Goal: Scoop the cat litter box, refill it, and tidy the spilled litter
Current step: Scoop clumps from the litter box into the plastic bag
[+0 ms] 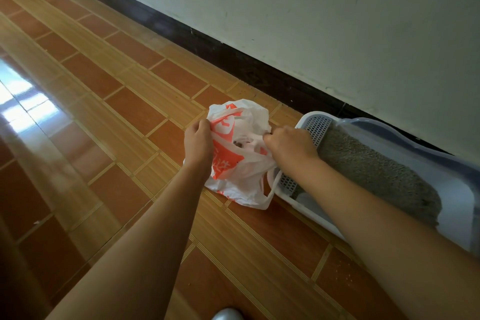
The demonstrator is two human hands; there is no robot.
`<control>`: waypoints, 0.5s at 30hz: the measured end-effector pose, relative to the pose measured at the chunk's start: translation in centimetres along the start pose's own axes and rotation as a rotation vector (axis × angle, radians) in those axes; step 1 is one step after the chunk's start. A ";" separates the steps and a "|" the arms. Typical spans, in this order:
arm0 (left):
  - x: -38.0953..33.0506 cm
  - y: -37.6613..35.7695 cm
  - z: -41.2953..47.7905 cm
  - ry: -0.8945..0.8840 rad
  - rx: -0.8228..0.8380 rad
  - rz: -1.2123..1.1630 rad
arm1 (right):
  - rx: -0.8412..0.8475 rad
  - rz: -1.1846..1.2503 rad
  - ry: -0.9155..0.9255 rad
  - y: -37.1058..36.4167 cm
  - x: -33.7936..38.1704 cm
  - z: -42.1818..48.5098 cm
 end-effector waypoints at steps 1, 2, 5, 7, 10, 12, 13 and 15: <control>0.0 0.1 0.0 -0.001 -0.004 0.001 | -0.011 -0.009 0.010 0.1 0.2 0.0; -0.1 0.2 0.0 -0.001 -0.006 0.002 | -0.022 -0.017 0.017 0.2 0.3 0.1; -0.1 0.4 0.0 -0.001 -0.004 -0.011 | -0.037 -0.022 0.029 0.3 0.3 0.0; 0.0 0.5 -0.1 0.004 -0.005 -0.021 | -0.051 -0.013 0.032 0.3 0.1 -0.1; 0.0 0.5 -0.1 0.004 -0.004 -0.024 | -0.076 -0.006 0.017 0.4 -0.6 -0.4; 0.1 0.3 -0.2 0.006 -0.003 -0.014 | -0.104 0.019 -0.008 0.4 -1.3 -0.7; 0.0 0.2 -0.2 0.006 -0.003 -0.008 | -0.118 0.053 -0.032 0.4 -1.7 -0.9; 0.0 0.0 -0.3 -0.003 -0.002 0.007 | -0.152 0.146 -0.090 0.3 -2.7 -1.6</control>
Point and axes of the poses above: each hand's wrist, its own z-axis towards the middle knuckle, its own y-axis out of the back of the hand, x = y × z, the point moved 9 cm from there along z, towards the middle knuckle, and after that the axes turned 6 degrees about z, right-handed, at the moved point
